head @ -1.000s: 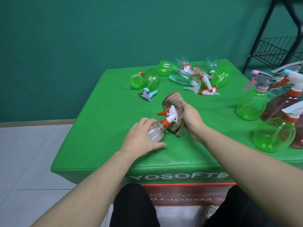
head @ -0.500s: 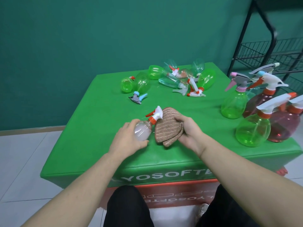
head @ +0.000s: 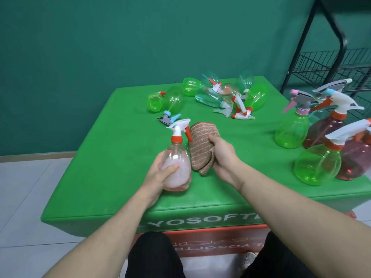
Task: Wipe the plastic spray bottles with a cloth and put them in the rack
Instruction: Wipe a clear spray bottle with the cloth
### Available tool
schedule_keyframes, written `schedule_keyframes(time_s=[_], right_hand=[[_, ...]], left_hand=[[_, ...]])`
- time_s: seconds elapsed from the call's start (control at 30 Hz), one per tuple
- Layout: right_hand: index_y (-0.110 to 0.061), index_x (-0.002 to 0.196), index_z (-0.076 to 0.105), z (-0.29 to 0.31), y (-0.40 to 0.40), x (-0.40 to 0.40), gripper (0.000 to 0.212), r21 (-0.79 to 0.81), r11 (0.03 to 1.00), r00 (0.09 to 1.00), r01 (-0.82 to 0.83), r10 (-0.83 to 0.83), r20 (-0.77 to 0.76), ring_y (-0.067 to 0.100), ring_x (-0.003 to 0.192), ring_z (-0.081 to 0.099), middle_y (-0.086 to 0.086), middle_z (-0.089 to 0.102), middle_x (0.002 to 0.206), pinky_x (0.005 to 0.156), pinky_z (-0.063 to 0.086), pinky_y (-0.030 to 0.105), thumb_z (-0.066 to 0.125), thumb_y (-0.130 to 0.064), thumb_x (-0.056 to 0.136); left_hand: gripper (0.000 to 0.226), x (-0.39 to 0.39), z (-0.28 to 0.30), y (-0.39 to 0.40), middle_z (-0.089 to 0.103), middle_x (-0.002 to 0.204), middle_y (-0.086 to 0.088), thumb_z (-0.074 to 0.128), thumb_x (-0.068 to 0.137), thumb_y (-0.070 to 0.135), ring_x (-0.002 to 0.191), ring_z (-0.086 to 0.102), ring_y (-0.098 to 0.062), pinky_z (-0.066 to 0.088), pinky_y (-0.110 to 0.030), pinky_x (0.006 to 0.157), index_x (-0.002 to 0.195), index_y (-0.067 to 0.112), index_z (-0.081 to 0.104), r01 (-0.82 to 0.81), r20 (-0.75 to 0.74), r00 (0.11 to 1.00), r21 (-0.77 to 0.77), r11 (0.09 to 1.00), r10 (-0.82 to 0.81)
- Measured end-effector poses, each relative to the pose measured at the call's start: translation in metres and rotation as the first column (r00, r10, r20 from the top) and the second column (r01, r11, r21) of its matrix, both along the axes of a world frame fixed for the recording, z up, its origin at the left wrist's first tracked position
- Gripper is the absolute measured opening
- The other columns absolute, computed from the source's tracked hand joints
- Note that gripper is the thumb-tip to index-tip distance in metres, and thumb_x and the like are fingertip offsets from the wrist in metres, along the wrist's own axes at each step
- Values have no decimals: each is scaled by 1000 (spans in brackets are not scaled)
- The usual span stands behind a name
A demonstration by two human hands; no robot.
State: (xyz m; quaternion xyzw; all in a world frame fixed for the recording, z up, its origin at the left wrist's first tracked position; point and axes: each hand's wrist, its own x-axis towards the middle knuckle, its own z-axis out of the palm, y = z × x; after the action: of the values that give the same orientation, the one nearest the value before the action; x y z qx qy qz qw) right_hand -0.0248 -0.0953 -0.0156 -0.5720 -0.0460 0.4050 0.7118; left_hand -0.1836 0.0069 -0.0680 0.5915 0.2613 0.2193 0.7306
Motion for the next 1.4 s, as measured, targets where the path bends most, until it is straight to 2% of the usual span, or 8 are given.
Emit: schedule_keyframes(time_s=[0.2,0.43,0.57,0.73,0.9,1.07,1.2,1.4], right_hand=[[-1,122,62,13,30,-5,32,9,997,994,-72,71,83,26,100,61,23,69,120,108,46,51,46,-24,107],[-23,101,64,0,48,-23,28,-160,981,868,-106,170,467,8,82,64,-7,71,93,72,47,25,39,-31,109],[-23,109,57,-10,40,-28,25,-269,956,713,-120,272,646,7,87,56,-10,61,96,70,39,17,34,-29,111],[-10,113,60,-22,26,-16,27,-435,895,551,-101,415,725,22,94,57,5,63,104,74,38,29,36,-22,110],[-15,119,61,-20,14,-11,27,-385,922,730,-36,288,620,25,103,60,1,63,102,92,46,34,38,-23,109],[-15,102,60,-4,2,-8,21,-226,973,924,39,51,380,19,84,64,6,68,94,77,53,33,39,-16,105],[-12,106,61,13,0,-7,25,-118,991,976,62,-35,213,17,74,66,5,70,88,73,57,34,37,-7,101],[-16,106,65,30,15,-17,32,-97,993,967,71,-44,252,16,86,66,2,73,94,74,54,29,34,-9,104]], left_hand=[[108,-1,-9,10,75,109,-1,94,34,60,95,73,-20,62,-39,77,130,27,56,79,8,997,-119,990,-78],[98,1,-15,12,75,108,-2,92,42,51,100,71,-22,59,-34,78,128,22,56,82,14,997,-113,990,-81],[110,0,-16,13,76,107,-1,95,33,62,97,73,-20,59,-33,76,128,23,56,78,27,997,-116,990,-75],[111,0,-17,14,73,115,-6,94,35,59,97,73,-19,60,-34,73,132,23,54,50,38,998,-186,981,-44],[100,-4,-19,18,73,118,-13,90,58,53,99,73,-23,61,-44,78,141,16,50,-29,85,994,-363,931,65],[62,-9,-12,17,75,112,-16,68,85,32,104,70,-33,53,-58,96,141,10,51,-28,140,985,-466,884,105],[95,-12,-12,18,68,127,-21,89,60,34,112,68,-38,56,-58,90,143,11,50,19,200,976,-475,880,87],[128,-7,-9,9,71,123,-18,100,35,55,98,72,-27,60,-41,76,145,14,50,-26,235,957,-513,858,169]])
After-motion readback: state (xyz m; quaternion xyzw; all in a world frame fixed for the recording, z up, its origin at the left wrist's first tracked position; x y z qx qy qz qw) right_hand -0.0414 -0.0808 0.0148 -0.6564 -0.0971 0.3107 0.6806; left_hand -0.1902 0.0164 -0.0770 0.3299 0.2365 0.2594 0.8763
